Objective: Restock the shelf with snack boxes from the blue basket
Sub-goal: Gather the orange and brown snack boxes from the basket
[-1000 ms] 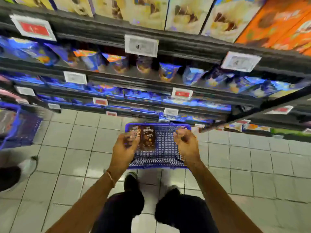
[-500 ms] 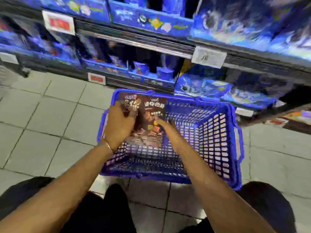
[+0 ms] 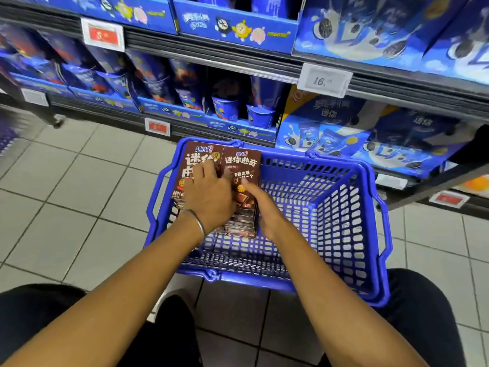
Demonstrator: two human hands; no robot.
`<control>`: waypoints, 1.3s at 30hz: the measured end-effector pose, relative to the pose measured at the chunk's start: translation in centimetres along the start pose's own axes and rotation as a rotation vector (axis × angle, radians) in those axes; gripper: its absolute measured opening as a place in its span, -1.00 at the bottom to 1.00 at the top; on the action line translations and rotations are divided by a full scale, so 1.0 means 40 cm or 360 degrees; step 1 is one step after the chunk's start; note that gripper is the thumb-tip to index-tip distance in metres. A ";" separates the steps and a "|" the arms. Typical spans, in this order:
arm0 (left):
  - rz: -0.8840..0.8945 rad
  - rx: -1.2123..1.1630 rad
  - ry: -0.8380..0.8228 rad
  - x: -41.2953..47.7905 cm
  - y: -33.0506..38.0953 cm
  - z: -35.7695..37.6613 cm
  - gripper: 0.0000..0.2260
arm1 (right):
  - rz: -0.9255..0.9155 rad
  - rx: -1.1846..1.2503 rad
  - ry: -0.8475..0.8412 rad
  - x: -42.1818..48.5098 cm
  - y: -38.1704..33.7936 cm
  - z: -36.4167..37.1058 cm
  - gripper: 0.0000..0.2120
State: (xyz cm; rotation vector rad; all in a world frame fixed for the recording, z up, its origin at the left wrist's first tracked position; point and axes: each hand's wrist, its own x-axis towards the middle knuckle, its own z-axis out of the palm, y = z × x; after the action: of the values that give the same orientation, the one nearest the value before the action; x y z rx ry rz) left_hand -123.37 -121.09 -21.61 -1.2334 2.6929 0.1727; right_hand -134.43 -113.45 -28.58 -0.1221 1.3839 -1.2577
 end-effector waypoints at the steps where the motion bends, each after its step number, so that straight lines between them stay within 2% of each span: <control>1: 0.0018 0.0033 0.0018 0.003 0.003 0.000 -0.54 | -0.0011 0.0009 0.0018 0.001 0.000 -0.001 -0.55; 6: 0.0038 0.0019 -0.0007 0.008 -0.008 0.011 -0.51 | -0.0010 0.0112 0.0085 -0.002 -0.004 -0.013 -0.57; 11: 0.0043 0.0047 0.0020 0.010 -0.009 0.019 -0.51 | -0.0002 0.0114 0.0139 -0.003 -0.010 -0.007 -0.41; 15: 0.0073 0.0095 0.0046 0.011 -0.013 0.013 -0.52 | -0.0067 0.0158 0.0100 0.002 -0.003 -0.016 -0.51; 17: 0.0084 0.0109 0.0026 0.008 -0.007 0.012 -0.52 | -0.0096 0.0163 0.0107 0.003 -0.004 -0.017 -0.49; 21: 0.0113 0.0159 -0.0050 -0.002 0.018 0.012 -0.44 | -0.0081 0.0195 0.0031 0.008 0.003 -0.009 -0.57; 24: 0.0142 0.0148 -0.0130 -0.003 0.032 0.014 -0.35 | 0.0006 0.0229 -0.0014 0.007 0.021 -0.017 -0.54; 28: 0.0211 -0.0046 -0.0205 -0.015 0.060 0.026 -0.28 | 0.0100 0.0256 -0.0083 -0.005 0.039 -0.061 -0.68; 31: 0.0152 -0.0659 -0.0306 -0.024 0.081 0.043 -0.23 | 0.0130 0.0164 -0.0106 -0.008 0.040 -0.092 -0.53; 33: 0.0014 -0.1027 -0.0391 -0.018 0.088 0.052 -0.37 | 0.0148 0.0137 -0.0115 -0.007 0.039 -0.107 -0.44; 35: -0.0142 -0.1125 -0.0436 -0.010 0.096 0.057 -0.50 | 0.0155 0.0180 -0.0105 -0.004 0.045 -0.125 -0.44; 39: -0.0297 -0.1054 -0.0378 0.005 0.114 0.058 -0.41 | 0.0149 0.0224 -0.0103 -0.006 0.061 -0.157 -0.48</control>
State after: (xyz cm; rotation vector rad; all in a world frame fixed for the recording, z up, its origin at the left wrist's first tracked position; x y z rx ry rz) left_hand -126.72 -117.88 -23.78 -1.4878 2.3591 1.1735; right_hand -137.72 -108.64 -31.96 -0.0006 1.2278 -1.2576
